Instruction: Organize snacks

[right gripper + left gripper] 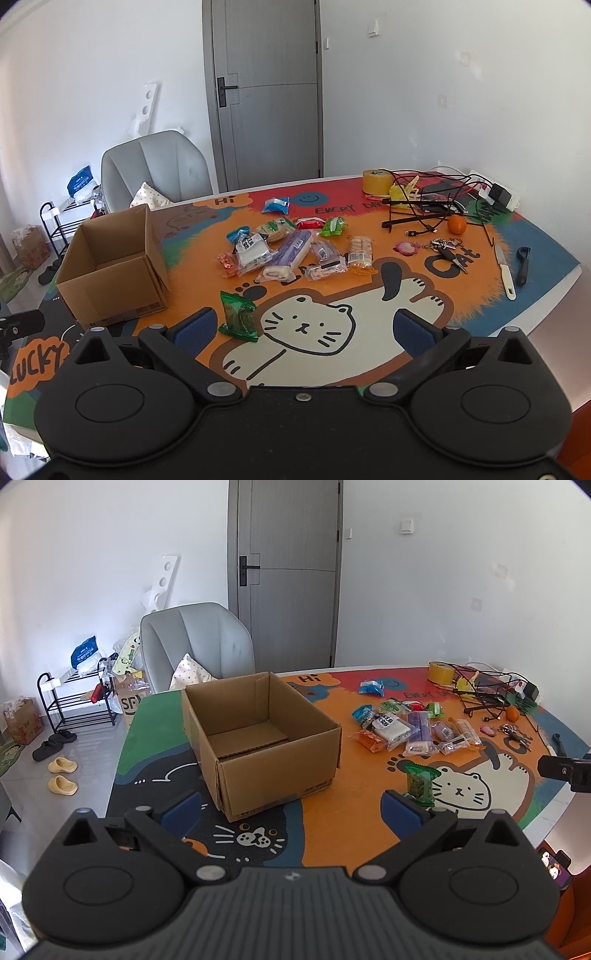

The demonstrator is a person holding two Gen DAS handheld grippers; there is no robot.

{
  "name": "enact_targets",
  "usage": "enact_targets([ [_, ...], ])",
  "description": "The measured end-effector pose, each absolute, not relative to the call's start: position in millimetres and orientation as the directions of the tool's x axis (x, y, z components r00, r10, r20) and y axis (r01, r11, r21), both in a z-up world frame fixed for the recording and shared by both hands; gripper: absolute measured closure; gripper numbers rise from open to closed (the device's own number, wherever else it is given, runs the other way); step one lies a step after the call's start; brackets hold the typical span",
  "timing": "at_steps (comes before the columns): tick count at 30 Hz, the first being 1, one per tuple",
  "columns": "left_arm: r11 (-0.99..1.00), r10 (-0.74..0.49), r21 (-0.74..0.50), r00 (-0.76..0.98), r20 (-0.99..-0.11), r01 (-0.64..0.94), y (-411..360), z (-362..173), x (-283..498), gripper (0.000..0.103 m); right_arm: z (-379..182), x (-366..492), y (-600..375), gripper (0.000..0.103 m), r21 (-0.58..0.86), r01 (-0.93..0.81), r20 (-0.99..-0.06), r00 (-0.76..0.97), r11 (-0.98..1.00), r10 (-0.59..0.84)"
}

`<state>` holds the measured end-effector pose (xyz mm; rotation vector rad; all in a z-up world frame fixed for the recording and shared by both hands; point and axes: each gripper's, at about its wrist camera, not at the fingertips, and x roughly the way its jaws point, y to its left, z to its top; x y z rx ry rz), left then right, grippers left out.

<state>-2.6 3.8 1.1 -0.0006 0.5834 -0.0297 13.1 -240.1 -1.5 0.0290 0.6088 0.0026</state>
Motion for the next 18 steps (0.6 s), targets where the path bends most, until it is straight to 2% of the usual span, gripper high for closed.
enact_targets([
  [18, 1.000, -0.014, 0.007, 0.832, -0.555, 0.022, -3.4, -8.2, 14.4, 0.000, -13.0, 22.2, -243.4, 0.000, 0.002, 0.028, -0.572, 0.820, 1.000, -0.022],
])
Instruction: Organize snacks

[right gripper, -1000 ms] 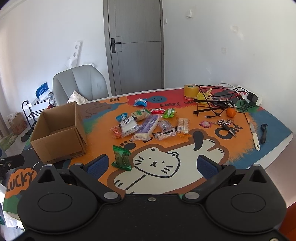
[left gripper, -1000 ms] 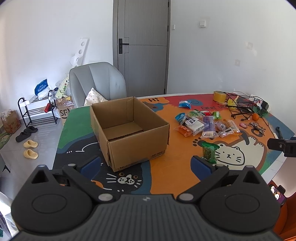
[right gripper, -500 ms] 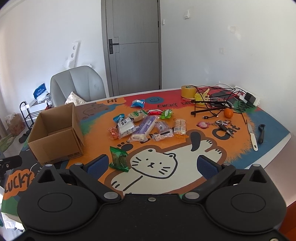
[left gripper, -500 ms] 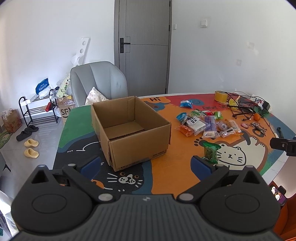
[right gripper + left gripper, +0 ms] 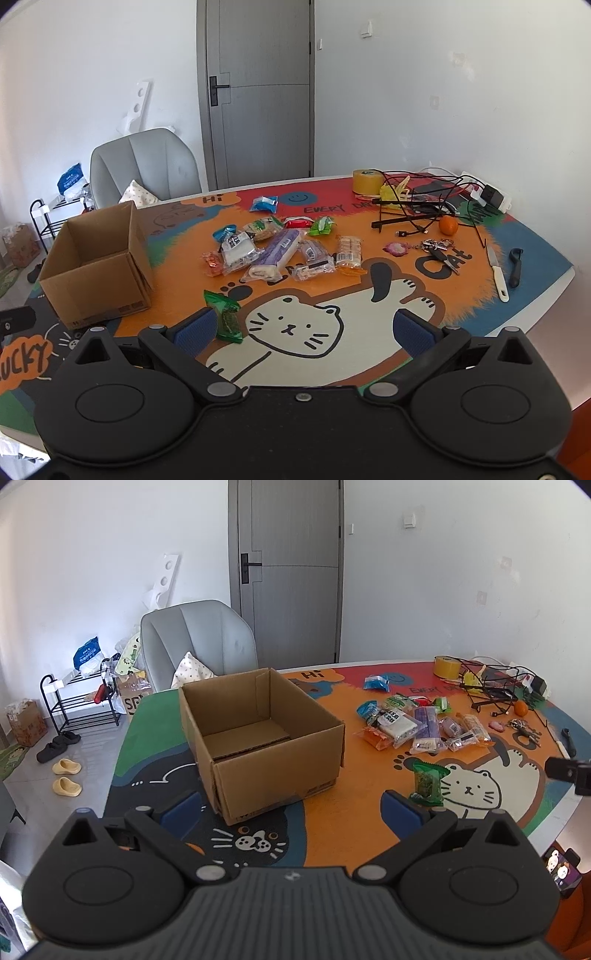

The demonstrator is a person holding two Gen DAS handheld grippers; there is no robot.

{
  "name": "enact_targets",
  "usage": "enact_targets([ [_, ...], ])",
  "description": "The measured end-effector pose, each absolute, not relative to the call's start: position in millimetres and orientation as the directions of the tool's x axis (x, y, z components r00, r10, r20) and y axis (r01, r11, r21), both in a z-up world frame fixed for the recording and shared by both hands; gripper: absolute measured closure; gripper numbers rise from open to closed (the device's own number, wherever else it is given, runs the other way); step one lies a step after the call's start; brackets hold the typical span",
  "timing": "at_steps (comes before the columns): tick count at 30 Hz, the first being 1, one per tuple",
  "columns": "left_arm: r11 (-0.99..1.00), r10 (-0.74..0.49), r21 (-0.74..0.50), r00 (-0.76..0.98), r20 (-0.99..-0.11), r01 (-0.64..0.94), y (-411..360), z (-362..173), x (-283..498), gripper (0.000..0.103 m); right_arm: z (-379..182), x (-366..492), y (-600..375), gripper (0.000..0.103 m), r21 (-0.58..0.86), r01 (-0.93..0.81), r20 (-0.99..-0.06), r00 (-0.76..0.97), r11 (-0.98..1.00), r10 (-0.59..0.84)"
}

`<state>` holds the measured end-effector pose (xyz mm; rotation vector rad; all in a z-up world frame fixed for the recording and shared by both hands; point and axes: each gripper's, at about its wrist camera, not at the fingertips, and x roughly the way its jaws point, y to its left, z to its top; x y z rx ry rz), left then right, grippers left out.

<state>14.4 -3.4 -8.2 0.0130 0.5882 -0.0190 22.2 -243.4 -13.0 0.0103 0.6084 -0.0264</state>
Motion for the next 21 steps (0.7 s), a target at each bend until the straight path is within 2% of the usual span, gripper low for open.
enact_targets([
  [13, 1.000, -0.015, -0.010, 0.838, -0.545, 0.012, -30.4, -28.6, 37.7, 0.001, -42.7, 44.1, -261.5, 0.000, 0.032, 0.032, -0.594, 0.804, 0.999, -0.007],
  [21, 1.000, -0.018, -0.002, 0.852, -0.524, 0.020, -59.2, -39.1, 47.9, 0.001, -58.9, 52.5, -276.6, 0.000, 0.032, 0.043, -0.572, 0.820, 0.999, -0.017],
])
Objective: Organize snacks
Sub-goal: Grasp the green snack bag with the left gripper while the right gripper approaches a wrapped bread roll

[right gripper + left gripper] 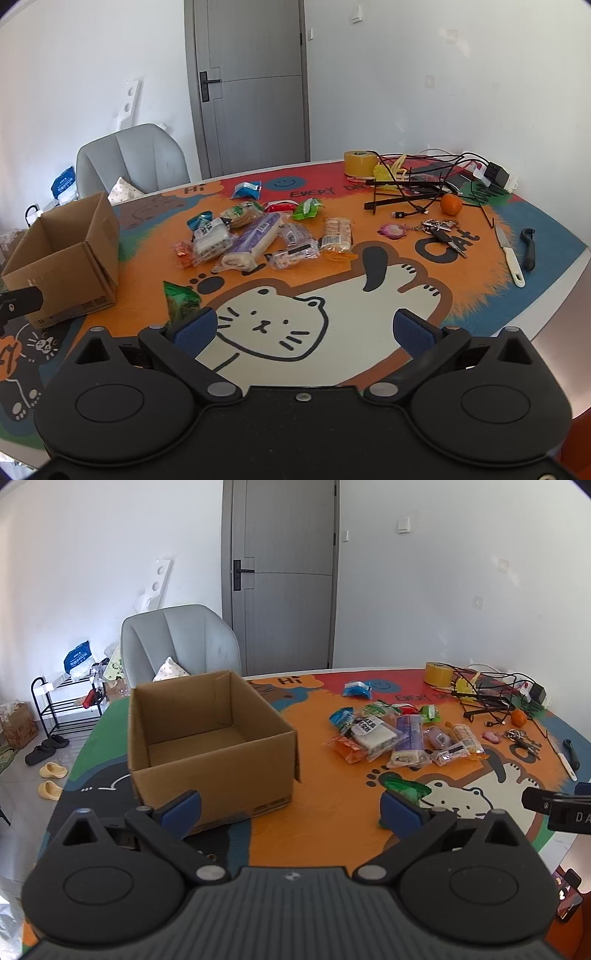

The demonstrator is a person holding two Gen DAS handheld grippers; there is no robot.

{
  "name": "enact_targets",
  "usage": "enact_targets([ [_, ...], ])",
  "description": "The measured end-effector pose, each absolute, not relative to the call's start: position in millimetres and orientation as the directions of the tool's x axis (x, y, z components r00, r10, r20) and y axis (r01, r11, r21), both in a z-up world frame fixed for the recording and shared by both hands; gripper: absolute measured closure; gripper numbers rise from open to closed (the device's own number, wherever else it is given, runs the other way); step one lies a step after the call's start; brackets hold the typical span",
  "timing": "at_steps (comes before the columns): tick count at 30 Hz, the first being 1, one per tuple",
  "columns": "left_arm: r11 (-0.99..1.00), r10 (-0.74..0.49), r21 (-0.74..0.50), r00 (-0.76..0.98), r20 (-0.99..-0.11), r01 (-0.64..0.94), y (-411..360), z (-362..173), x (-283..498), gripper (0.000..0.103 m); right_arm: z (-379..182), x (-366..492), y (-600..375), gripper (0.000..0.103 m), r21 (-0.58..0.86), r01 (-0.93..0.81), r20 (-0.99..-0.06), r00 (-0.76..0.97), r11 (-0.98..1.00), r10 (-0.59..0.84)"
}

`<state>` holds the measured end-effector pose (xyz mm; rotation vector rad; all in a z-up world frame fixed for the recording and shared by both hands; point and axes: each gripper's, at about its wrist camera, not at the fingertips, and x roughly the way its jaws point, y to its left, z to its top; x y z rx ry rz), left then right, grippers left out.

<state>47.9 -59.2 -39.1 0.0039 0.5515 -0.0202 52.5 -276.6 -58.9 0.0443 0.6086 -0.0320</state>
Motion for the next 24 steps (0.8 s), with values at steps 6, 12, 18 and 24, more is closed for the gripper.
enact_targets([
  [6, 0.999, -0.041, -0.038, 0.838, -0.544, 0.024, -78.9, -52.1, 62.1, 0.001, -70.2, 59.9, -294.3, 0.000, 0.056, 0.075, -0.549, 0.835, 0.996, -0.032],
  [12, 0.999, -0.027, -0.031, 0.833, -0.552, 0.011, -99.6, -64.5, 76.5, 0.001, -83.2, 69.8, -308.8, 0.000, 0.067, 0.100, -0.532, 0.846, 0.993, -0.050],
  [18, 0.999, -0.033, -0.009, 0.821, -0.570, 0.034, -123.5, -78.0, 90.4, 0.001, -96.1, 81.2, -318.0, 0.000, 0.064, 0.101, -0.534, 0.844, 0.993, -0.051],
  [24, 0.996, -0.080, -0.019, 0.811, -0.579, 0.085, -138.7, -87.9, 101.5, 0.002, -104.3, 90.2, -326.8, 0.000, 0.080, 0.082, -0.535, 0.845, 0.993, -0.026],
])
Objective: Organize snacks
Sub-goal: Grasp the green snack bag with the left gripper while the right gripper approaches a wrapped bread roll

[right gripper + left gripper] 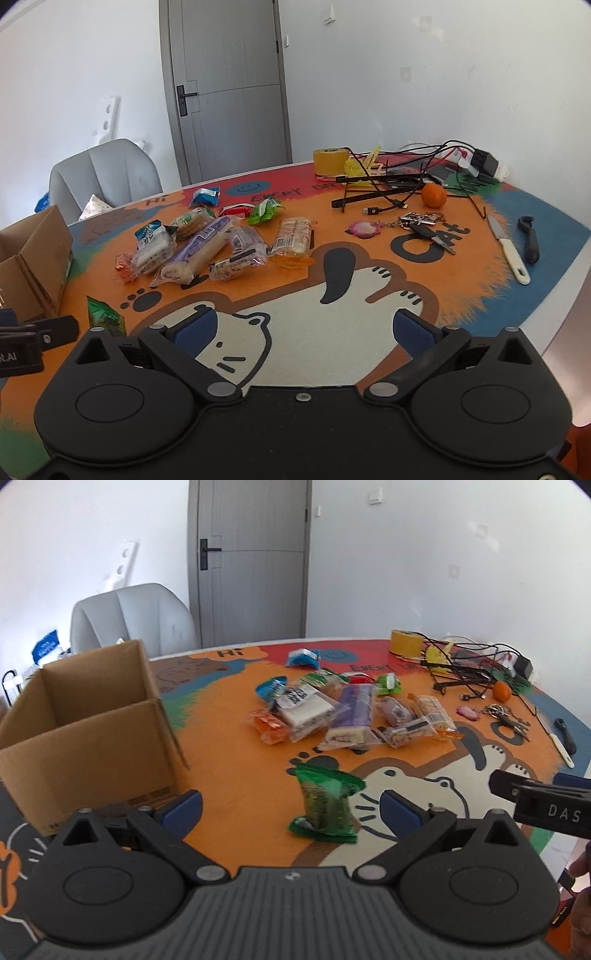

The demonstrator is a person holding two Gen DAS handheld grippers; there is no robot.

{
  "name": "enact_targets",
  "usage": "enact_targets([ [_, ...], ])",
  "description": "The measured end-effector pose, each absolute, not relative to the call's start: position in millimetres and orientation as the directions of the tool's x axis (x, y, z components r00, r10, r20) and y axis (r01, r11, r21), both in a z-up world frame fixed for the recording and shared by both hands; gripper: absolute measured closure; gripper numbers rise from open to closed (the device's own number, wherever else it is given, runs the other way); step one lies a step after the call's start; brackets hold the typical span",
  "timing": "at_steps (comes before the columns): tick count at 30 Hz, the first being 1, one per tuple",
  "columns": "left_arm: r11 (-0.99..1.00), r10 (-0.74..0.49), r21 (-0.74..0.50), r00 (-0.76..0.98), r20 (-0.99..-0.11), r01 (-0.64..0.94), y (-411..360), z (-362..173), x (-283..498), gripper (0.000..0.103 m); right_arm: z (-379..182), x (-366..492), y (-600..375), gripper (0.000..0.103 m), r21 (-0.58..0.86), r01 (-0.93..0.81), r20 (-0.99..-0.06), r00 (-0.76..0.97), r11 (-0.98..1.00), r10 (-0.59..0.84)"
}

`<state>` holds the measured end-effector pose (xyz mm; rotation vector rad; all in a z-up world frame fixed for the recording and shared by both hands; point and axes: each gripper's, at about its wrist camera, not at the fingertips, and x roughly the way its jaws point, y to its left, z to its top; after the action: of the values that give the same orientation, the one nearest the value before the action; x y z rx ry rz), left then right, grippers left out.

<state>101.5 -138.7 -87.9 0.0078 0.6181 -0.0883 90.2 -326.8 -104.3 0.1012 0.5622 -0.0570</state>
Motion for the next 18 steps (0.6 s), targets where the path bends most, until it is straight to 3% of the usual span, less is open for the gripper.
enact_targets([
  [10, 0.996, -0.074, -0.002, 0.801, -0.595, 0.091, -160.5, -106.6, 123.2, 0.009, -118.8, 104.5, -337.1, 0.000, 0.081, 0.090, -0.559, 0.828, 0.993, -0.030],
  [13, 0.995, -0.082, -0.008, 0.787, -0.611, 0.098, -165.3, -113.2, 131.4, 0.026, -121.2, 110.9, -342.4, 0.000, 0.089, 0.097, -0.559, 0.829, 0.991, -0.031],
  [15, 0.994, -0.100, -0.028, 0.761, -0.642, 0.107, -166.9, -119.8, 139.6, 0.054, -122.5, 116.2, -344.8, 0.001, 0.086, 0.102, -0.559, 0.829, 0.991, -0.036],
  [17, 0.994, -0.098, -0.027, 0.760, -0.643, 0.106, -168.2, -123.3, 144.0, 0.074, -123.1, 123.0, -345.6, 0.003, 0.081, 0.102, -0.562, 0.826, 0.991, -0.039],
  [18, 0.993, -0.106, -0.033, 0.759, -0.642, 0.111, -167.9, -123.2, 146.0, 0.074, -123.5, 127.1, -345.9, 0.004, 0.075, 0.102, -0.565, 0.824, 0.992, -0.042],
])
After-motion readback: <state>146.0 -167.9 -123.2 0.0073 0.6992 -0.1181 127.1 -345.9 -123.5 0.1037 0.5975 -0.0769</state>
